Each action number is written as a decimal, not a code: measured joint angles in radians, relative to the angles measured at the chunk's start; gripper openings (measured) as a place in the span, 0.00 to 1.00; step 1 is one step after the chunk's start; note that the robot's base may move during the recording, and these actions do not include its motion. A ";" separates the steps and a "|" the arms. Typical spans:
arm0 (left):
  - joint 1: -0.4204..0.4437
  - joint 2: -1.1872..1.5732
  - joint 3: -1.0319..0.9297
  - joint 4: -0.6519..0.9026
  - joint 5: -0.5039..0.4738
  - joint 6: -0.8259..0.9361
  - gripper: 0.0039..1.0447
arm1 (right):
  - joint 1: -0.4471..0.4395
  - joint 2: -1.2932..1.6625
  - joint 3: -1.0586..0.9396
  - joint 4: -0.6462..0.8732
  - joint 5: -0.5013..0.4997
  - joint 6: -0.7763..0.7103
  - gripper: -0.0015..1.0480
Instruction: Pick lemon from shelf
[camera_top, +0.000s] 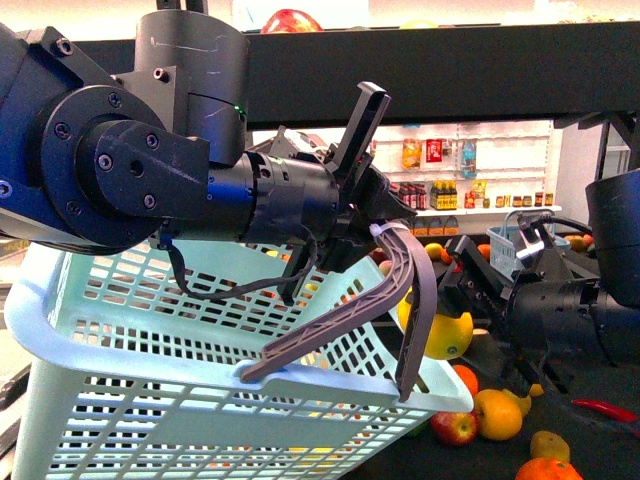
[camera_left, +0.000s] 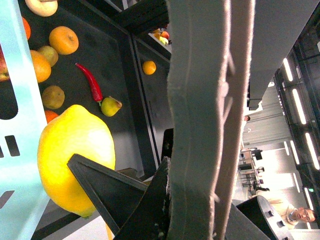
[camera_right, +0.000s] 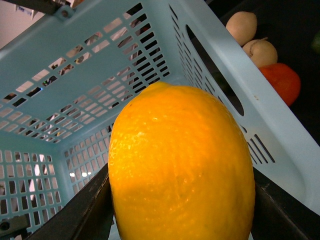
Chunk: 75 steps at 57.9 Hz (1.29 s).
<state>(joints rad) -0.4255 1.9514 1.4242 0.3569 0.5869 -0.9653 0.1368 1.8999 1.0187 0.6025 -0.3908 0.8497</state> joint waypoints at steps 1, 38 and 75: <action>0.000 0.000 0.000 0.000 0.000 0.000 0.08 | 0.000 0.002 0.001 0.000 0.000 0.003 0.60; 0.000 0.000 0.000 0.000 0.000 0.000 0.08 | 0.034 0.058 0.027 0.013 0.001 0.046 0.84; 0.000 0.000 0.000 0.000 -0.002 -0.002 0.08 | -0.101 -0.301 -0.120 -0.132 0.228 -0.465 0.93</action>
<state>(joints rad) -0.4255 1.9514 1.4242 0.3569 0.5854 -0.9676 0.0357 1.5990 0.8986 0.4706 -0.1627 0.3851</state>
